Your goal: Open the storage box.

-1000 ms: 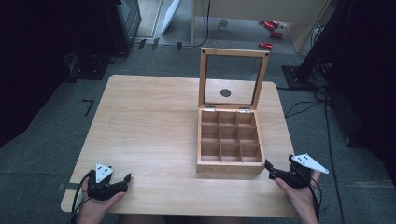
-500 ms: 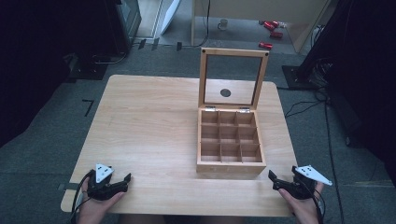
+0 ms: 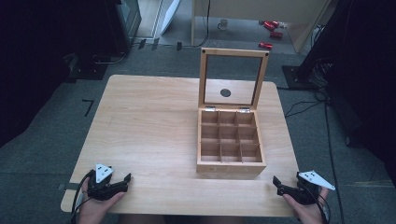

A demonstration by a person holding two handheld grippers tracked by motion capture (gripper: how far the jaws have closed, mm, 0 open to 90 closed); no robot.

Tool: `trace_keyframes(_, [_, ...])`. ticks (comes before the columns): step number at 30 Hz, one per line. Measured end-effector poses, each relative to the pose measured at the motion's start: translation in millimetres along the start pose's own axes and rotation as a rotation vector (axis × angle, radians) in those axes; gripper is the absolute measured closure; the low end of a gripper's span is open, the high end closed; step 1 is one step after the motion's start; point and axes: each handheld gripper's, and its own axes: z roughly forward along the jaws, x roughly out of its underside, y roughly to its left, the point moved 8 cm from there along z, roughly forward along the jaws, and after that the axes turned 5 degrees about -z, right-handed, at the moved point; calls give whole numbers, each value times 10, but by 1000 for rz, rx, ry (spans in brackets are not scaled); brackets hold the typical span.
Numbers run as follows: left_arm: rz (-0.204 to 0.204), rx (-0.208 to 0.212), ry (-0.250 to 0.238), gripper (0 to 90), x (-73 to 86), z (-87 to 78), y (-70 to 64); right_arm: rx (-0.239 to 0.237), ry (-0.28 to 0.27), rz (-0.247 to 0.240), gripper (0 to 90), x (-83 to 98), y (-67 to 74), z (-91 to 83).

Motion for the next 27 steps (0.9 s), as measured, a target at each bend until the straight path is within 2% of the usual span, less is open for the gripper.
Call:
trace_keyframes(10, [0,0,0,202,1,-1,-1,7,38,-14,9,57,-37,15])
trace_keyframes(11, [-2,0,-2,203,2,-1,-3,10,56,-37,15,75,-19,29])
trace_keyframes(17, [-4,2,-6,205,4,-2,-10,21,108,-70,16,119,14,69])
trace_keyframes(20, [1,3,-4,205,6,-4,-10,31,113,-96,17,125,21,80])
trace_keyframes(27, [3,5,-3,205,4,-2,-12,37,105,-92,18,135,34,73])
